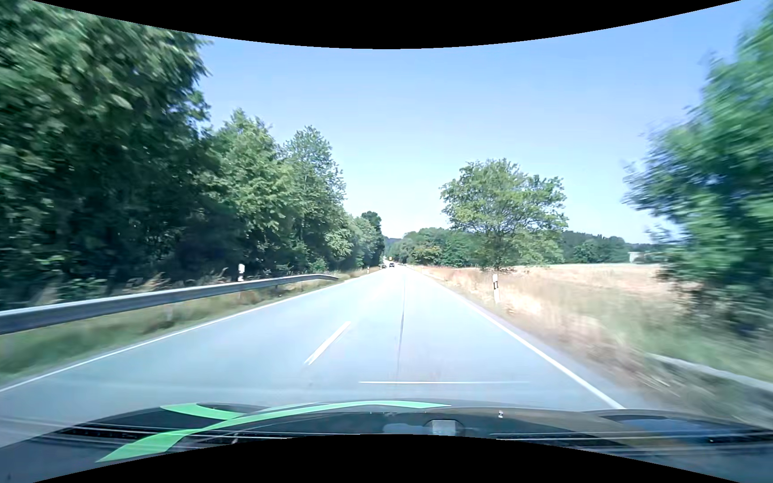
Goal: Follow the waypoints while adhering to traffic rules and regulations
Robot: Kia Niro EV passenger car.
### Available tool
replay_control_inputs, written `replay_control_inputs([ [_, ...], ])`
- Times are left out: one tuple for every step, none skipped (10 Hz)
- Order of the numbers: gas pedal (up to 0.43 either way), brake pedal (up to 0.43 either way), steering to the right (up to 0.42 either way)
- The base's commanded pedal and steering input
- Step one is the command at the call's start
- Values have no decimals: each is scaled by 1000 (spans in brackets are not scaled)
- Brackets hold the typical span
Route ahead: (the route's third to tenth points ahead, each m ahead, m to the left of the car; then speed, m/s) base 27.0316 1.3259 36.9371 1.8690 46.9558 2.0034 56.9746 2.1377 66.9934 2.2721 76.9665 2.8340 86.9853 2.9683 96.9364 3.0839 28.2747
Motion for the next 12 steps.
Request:
replay_control_inputs([
  [197, 0, -3],
  [197, 0, -2],
  [177, 0, -2],
  [177, 0, -2],
  [177, 0, -2],
  [177, 0, -3],
  [177, 0, -2],
  [177, 0, -1],
  [177, 0, -1],
  [177, 0, -1],
  [189, 0, -1],
  [189, 0, -1],
])
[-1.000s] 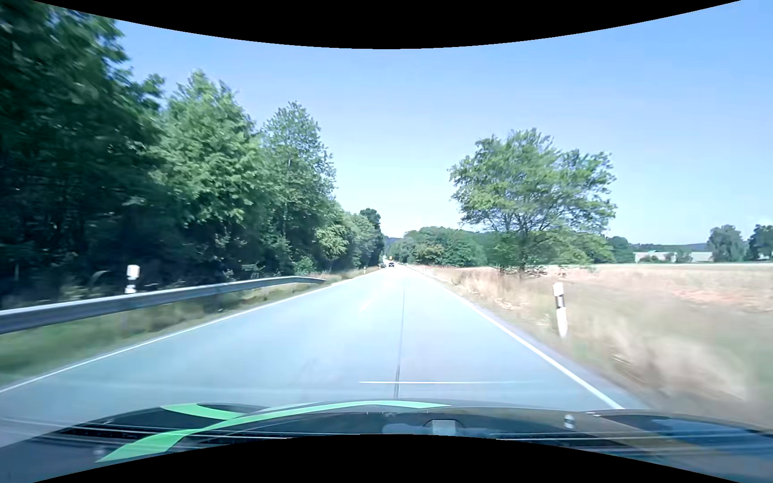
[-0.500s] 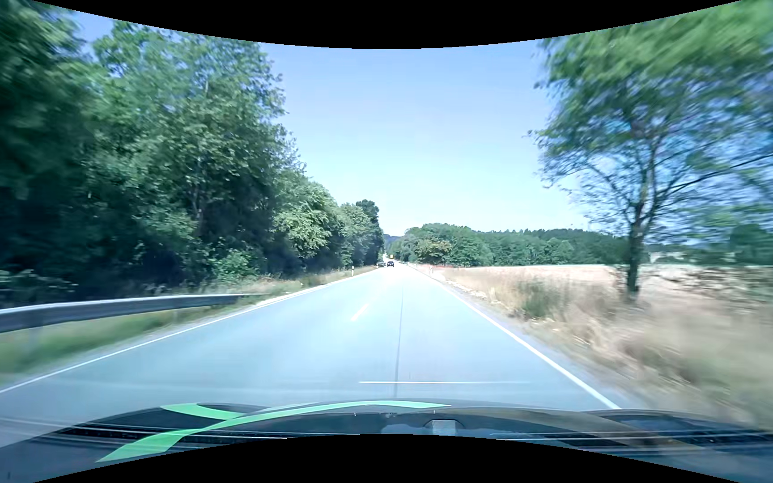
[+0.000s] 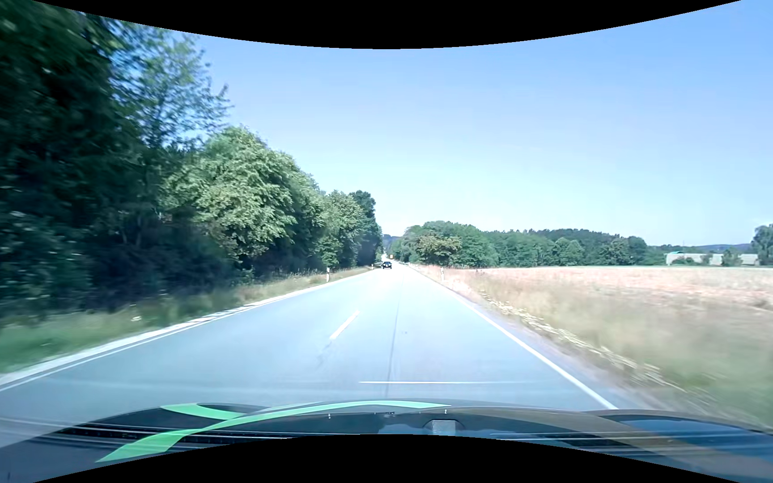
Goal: Follow the waypoints while adhering to traffic rules and regulations
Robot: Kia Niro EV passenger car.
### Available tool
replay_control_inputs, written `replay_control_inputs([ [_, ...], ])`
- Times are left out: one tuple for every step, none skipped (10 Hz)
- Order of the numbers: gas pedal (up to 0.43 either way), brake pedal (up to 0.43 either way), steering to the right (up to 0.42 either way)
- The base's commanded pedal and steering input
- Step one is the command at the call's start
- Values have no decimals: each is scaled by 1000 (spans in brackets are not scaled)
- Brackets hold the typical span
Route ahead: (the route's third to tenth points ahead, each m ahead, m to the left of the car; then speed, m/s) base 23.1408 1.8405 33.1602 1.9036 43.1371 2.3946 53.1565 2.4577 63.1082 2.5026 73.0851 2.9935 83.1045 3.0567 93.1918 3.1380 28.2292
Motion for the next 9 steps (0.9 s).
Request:
replay_control_inputs([
  [189, 0, -1],
  [189, 0, -1],
  [189, 0, -1],
  [189, 0, -2],
  [189, 0, -1],
  [189, 0, -3],
  [189, 0, -3],
  [189, 0, -3],
  [189, 0, -3],
])
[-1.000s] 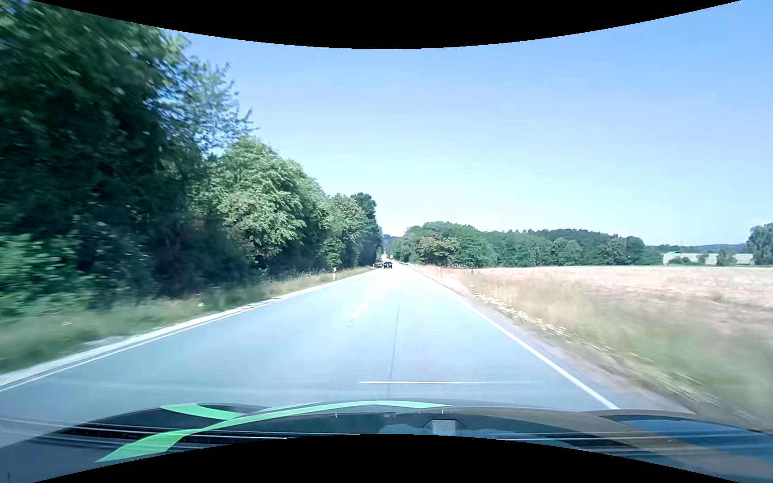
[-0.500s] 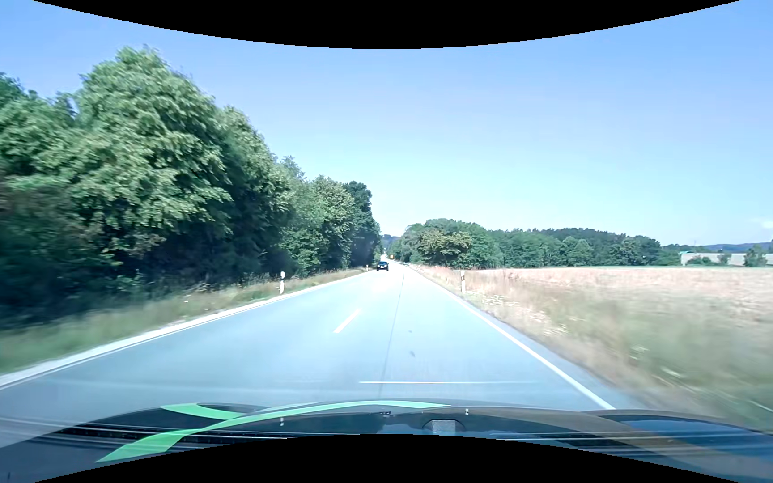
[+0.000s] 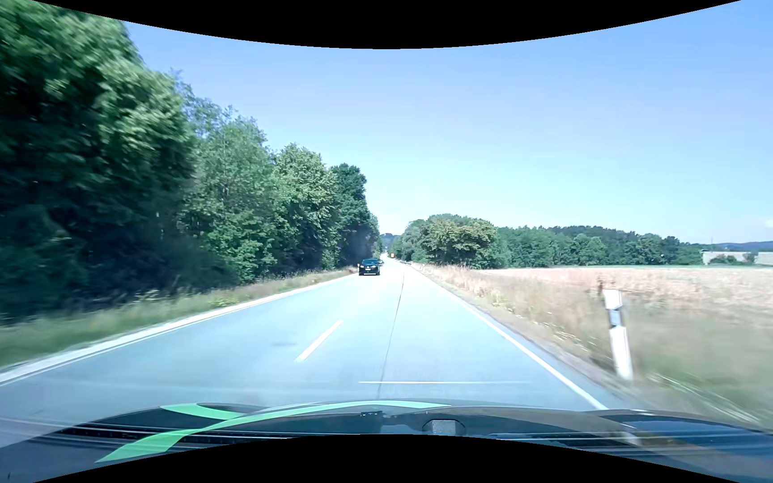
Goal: Follow the waypoints while adhering to traffic rules and regulations
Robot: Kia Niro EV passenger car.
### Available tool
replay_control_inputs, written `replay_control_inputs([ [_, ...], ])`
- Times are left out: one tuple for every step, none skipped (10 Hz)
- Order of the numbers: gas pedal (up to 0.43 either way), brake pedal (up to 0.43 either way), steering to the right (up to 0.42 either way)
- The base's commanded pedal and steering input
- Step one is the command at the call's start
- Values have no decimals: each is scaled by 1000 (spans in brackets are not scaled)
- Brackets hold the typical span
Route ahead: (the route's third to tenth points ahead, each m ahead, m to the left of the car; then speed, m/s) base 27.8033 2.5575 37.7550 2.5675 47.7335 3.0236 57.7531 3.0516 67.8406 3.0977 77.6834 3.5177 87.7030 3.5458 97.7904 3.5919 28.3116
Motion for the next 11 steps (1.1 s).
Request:
replay_control_inputs([
  [197, 0, -4],
  [197, 0, -4],
  [197, 0, -3],
  [197, 0, -4],
  [189, 0, -4],
  [189, 0, -3],
  [189, 0, -4],
  [197, 0, -4],
  [197, 0, -4],
  [209, 0, -4],
  [220, 0, -3],
])
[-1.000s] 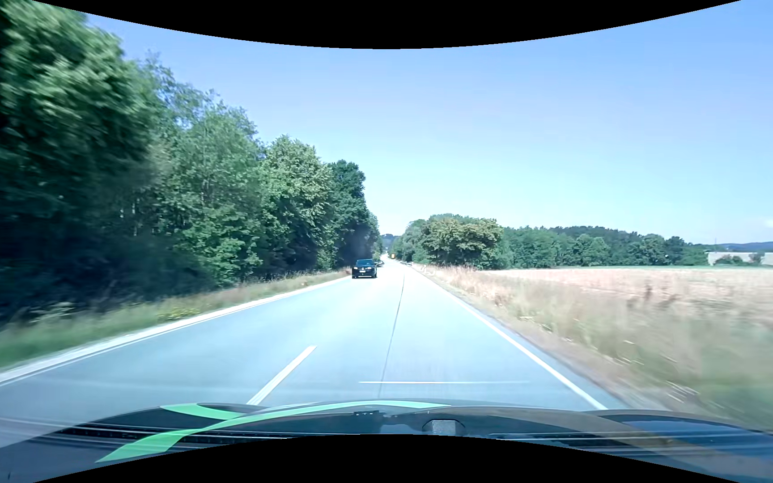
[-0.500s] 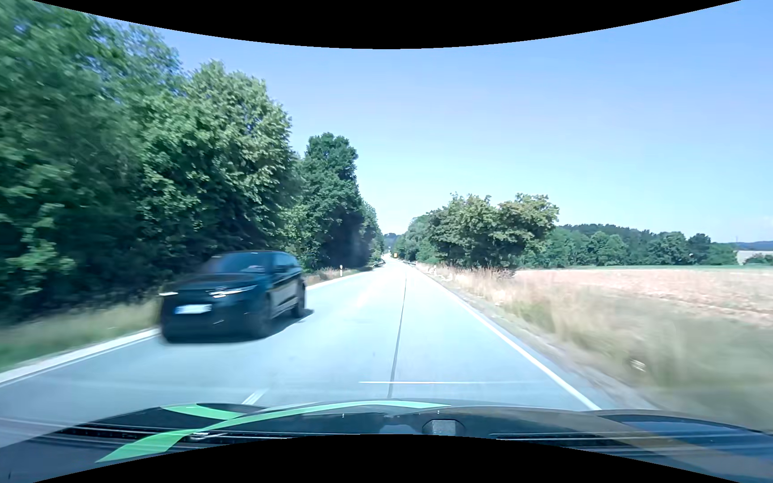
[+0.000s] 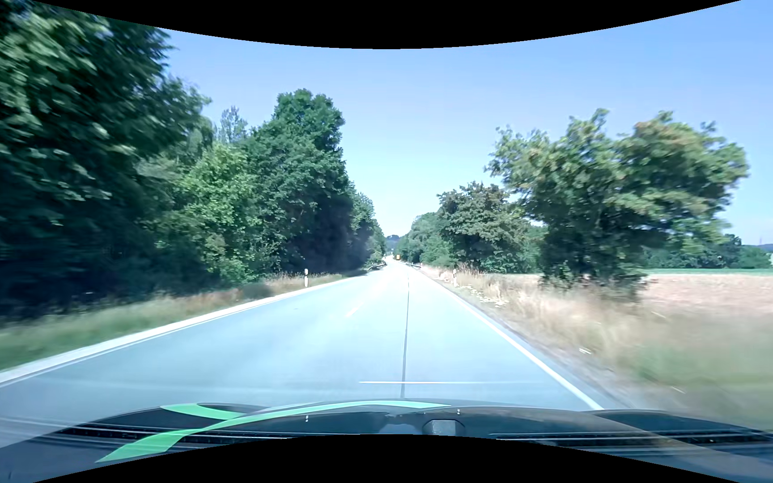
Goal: Follow the waypoints while adhering to traffic rules and regulations
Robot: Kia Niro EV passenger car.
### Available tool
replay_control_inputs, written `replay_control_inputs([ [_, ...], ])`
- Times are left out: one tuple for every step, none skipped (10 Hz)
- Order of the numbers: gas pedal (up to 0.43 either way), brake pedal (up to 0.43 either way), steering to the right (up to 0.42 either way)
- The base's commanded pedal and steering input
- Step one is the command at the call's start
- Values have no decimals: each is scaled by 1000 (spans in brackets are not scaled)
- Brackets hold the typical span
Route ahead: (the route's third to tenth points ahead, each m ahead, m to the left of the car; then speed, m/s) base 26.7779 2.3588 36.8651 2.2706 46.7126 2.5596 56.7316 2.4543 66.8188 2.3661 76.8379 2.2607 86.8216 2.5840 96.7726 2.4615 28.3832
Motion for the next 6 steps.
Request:
replay_control_inputs([
  [228, 0, -3],
  [228, 0, -3],
  [228, 0, -3],
  [228, 0, -1],
  [228, 0, 0],
  [228, 0, 0],
])
